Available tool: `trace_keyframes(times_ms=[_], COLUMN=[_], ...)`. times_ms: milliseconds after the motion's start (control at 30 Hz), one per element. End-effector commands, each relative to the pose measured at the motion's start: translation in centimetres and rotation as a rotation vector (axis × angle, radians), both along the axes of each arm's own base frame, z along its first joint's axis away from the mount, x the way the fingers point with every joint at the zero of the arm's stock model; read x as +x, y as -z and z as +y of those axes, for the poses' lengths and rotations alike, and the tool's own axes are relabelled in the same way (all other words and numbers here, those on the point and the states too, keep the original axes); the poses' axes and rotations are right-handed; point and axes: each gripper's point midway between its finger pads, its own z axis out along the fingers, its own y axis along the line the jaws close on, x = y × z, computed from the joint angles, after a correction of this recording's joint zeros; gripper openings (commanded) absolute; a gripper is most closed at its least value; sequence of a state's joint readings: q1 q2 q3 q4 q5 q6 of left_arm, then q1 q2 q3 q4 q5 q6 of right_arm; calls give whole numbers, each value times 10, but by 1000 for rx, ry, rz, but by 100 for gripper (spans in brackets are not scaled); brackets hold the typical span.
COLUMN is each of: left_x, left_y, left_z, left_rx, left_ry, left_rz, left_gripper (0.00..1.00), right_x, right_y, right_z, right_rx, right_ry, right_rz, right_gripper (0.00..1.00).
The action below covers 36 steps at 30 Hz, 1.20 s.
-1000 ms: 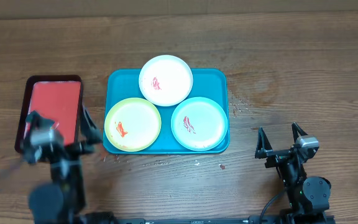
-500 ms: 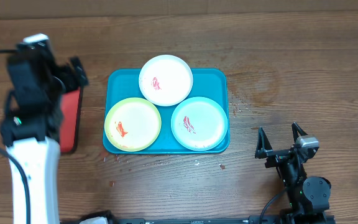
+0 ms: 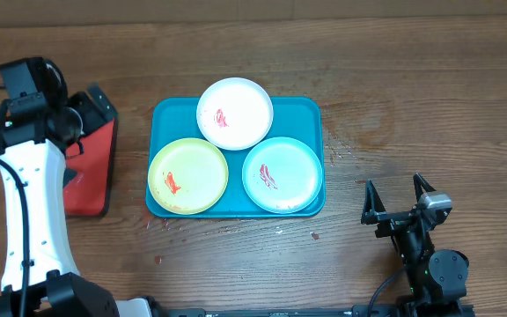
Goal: Clean dirty plates on tray and stack at the side
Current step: 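Move the left gripper over the red basin and grasp the sponge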
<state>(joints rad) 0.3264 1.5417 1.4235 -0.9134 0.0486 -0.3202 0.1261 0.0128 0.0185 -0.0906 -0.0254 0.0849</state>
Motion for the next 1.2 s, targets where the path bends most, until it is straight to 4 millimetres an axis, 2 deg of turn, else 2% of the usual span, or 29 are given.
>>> trace_keyframes(times_ms=[0,67,200,367,533,600,900,1133,1167], left_x=[-10,-15,-14,-18,-36,-35,-24,-22,-22], left_y=[-19,-25,-27,-8,19,32,93,147,161], left_z=[36,64,77,75,112,120,123,99,97], left_rx=[-11,-23,-19,-40,54,61,17,-134,-152], left_ry=[-112,-180,-206,-212,-495,-563,-552,-467,-463], left_rz=[38,63,40,105,219,239,359,479,502], left_gripper=[100,100,100,100,100,100,100,100,100], right_x=[0,0,0,0,0,0,0,0,0], right_y=[1,1,1,1,1,1,1,1,1], right_z=[-1,-1,-1,-1,-1,-1,-1,-1,-1], right_rx=[1,1,1,1,1,1,1,1,1], right_ry=[5,5,5,5,5,5,5,5,5], right_rz=[-6,-6,-6,-6,-6,-6,-6,-6,-6], right_gripper=[100,100,100,100,100,100,100,100,100])
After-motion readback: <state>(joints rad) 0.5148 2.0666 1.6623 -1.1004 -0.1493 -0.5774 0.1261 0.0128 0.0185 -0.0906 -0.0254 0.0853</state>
